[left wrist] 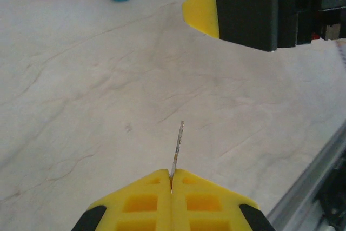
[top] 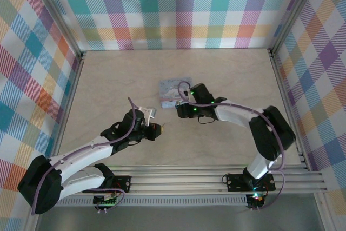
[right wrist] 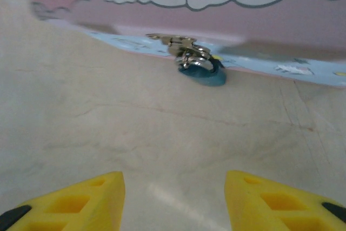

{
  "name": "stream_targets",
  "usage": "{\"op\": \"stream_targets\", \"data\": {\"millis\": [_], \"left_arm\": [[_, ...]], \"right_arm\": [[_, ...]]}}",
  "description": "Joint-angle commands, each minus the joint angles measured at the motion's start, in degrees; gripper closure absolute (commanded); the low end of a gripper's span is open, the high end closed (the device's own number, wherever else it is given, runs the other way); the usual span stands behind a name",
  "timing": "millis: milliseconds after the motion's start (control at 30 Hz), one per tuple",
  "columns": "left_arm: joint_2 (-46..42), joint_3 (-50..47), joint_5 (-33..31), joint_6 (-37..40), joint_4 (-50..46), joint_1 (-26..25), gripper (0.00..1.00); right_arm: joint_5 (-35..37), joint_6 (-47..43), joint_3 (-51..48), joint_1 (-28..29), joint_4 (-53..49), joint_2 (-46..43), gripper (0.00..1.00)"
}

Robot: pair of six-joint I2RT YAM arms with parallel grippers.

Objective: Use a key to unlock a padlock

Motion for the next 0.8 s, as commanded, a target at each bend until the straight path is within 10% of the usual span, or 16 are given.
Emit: {"op": "stream_targets", "data": {"millis": [0,333,767], "left_arm": [[0.73,-1.68,-2.89,-1.05,0.3,0.75,1.0],[2.61,-5.88,-3.77,0.6,3.59,2.62,1.0],[3.28,-5.96,-1.97,1.46,3.63,3.16,1.0]], "right_arm": [[8.85,2.45,2.77,1.64,4.65,3.11,0.48],[25.79,1.94,4.51,6.16,5.78,7.85,0.42],[30.42,7.75,10.25,7.88,1.69,13.54,0.43]]}}
